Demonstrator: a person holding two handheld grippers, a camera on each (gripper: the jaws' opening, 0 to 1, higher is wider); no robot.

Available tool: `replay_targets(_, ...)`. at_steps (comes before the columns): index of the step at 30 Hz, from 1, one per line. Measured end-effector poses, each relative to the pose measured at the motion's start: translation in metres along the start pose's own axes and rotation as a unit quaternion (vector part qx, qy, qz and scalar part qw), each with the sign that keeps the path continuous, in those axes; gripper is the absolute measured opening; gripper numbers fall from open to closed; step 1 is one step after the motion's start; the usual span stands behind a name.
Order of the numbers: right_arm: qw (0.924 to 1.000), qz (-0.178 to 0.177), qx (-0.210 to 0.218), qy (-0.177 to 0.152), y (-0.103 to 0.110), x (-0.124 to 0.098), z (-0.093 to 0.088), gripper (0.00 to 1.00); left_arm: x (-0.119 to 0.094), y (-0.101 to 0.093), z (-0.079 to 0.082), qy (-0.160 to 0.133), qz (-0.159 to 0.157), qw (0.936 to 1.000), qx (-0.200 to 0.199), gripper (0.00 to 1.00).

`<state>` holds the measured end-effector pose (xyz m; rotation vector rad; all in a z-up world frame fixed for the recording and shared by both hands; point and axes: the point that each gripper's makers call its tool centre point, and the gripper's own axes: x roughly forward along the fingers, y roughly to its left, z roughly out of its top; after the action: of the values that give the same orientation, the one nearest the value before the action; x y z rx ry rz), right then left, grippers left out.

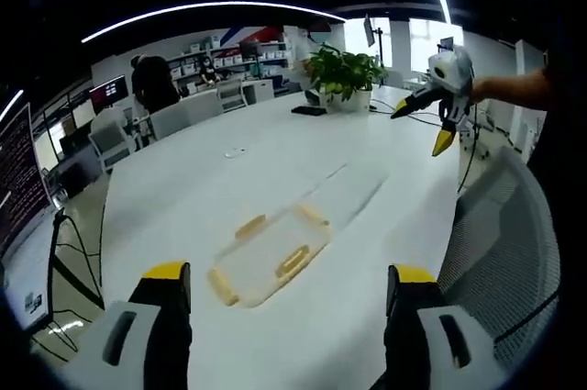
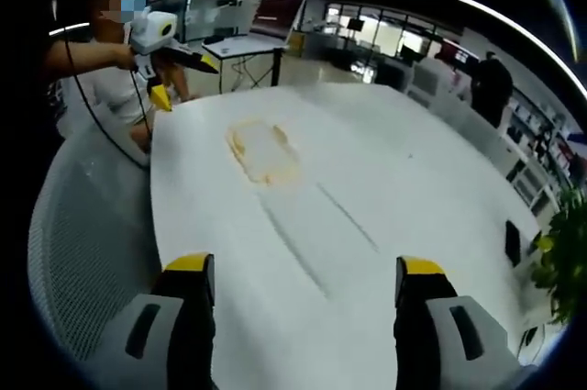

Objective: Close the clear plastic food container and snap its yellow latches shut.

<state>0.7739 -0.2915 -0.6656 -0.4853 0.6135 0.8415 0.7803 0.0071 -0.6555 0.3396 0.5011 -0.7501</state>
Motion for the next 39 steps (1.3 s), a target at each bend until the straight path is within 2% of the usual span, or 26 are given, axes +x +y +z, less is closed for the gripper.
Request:
replay_targets(23, 0.9978, 0.042, -0.048, 0.017, -0.016, 0.027, 0.013, 0.70, 0.020, 0.020, -0.019, 0.041, -0.031, 0.9982, 0.030, 0.74)
replay_targets(39, 0.9949, 0.064, -0.076, 0.018, -0.018, 0.046, 0.036, 0.63, 0.035, 0.031, -0.021, 0.066, -0.053, 0.9940, 0.070, 0.64)
